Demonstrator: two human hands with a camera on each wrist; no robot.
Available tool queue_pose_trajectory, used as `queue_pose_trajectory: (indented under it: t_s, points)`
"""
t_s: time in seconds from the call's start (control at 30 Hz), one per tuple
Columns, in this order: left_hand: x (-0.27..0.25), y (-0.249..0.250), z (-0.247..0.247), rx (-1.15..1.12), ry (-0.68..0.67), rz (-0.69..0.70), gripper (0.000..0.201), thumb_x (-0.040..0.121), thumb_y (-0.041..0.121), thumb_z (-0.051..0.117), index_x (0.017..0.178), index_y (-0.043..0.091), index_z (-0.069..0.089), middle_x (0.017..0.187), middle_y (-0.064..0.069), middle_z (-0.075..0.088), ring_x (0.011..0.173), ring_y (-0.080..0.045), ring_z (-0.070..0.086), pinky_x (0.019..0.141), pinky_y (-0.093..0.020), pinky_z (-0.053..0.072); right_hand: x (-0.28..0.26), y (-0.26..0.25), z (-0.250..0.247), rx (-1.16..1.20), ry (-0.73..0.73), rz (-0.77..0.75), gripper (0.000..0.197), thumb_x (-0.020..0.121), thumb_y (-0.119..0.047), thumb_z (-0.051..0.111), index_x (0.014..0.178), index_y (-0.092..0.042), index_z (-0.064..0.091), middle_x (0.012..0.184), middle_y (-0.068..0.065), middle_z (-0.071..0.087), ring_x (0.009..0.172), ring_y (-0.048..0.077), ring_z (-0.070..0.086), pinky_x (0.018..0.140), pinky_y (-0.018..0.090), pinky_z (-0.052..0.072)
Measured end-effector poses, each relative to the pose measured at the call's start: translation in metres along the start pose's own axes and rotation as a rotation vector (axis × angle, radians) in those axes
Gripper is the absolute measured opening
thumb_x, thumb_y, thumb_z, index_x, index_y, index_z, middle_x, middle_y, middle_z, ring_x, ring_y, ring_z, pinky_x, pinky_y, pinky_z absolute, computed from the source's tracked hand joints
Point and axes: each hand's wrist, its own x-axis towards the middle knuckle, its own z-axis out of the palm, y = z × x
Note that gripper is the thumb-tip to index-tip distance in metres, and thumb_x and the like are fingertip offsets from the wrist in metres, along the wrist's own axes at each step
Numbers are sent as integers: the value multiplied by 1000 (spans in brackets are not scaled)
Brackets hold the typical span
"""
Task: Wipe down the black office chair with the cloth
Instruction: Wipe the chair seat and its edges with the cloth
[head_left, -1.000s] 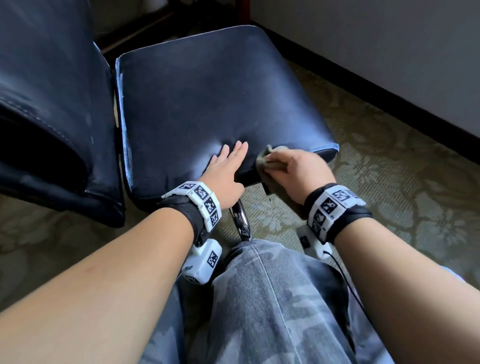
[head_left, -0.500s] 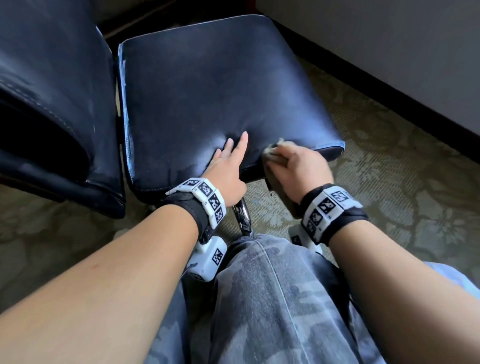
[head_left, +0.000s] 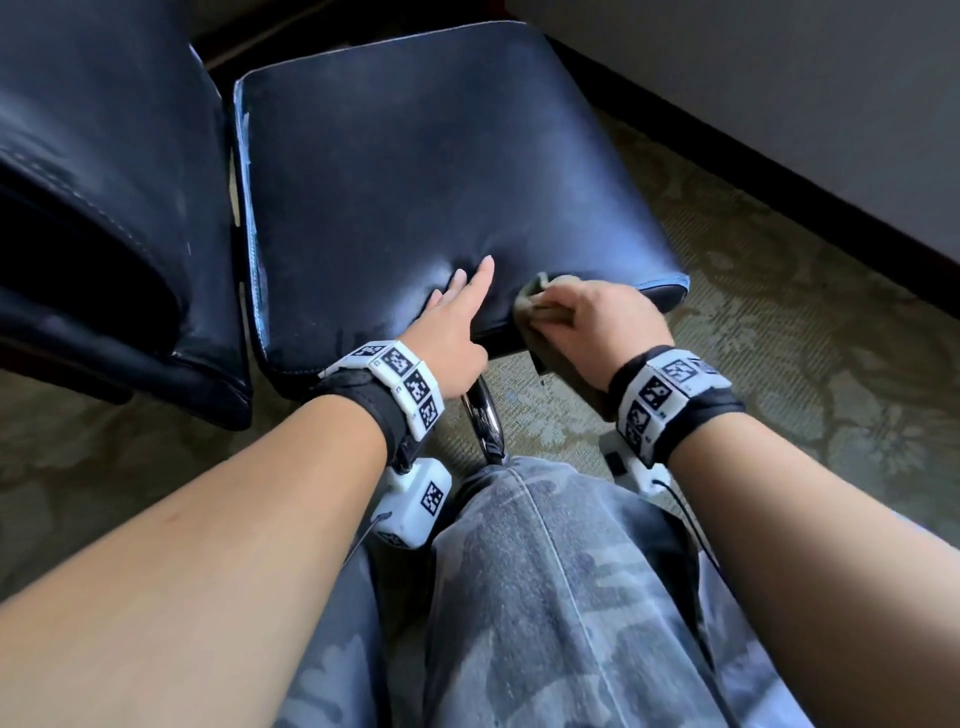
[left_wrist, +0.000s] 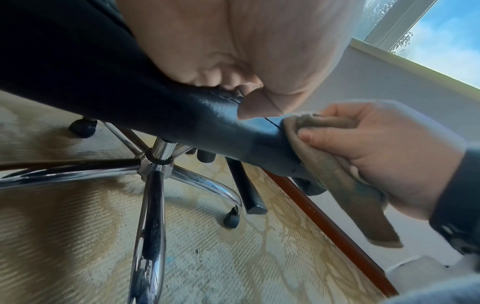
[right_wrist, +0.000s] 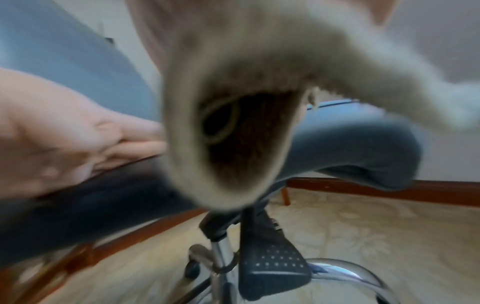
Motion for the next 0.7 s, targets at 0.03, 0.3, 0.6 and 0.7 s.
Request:
queue_pose_trajectory:
  t_s: [0.03, 0.3, 0.6, 0.7]
  points:
    - [0, 0, 0, -8, 5, 3, 98, 93, -2, 44, 166, 43, -5, 176, 2, -6, 163, -26, -4, 126, -32, 7, -2, 8, -4, -11, 46, 89, 23, 91, -42, 68, 101, -22, 73, 95, 5, 75, 91, 34, 69, 76, 36, 54]
    - [0, -2, 1, -7, 0, -10, 98, 93, 5, 49, 166, 43, -6, 176, -2, -7, 163, -30, -5, 128, -36, 5, 0, -16, 2, -17, -30, -48, 23, 93, -42, 66, 99, -21, 73, 91, 4, 75, 87, 32, 70, 73, 33, 52]
    - [-2, 0, -1, -13, 7, -7, 99, 93, 0, 46, 166, 44, -5, 176, 2, -5, 163, -26, -3, 128, -35, 6, 0, -24, 9, -10, 22, -65, 24, 93, -41, 57, 94, -20, 69, 91, 5, 73, 85, 34, 68, 71, 37, 54]
    - [0, 0, -1, -18, 20, 9, 99, 93, 1, 45, 165, 45, -5, 176, 4, -5, 163, -24, -3, 127, -35, 9, -1, 1, -2, -29, 122, 152, 24, 94, -40, 63, 97, -17, 68, 93, 10, 73, 88, 37, 67, 73, 39, 53]
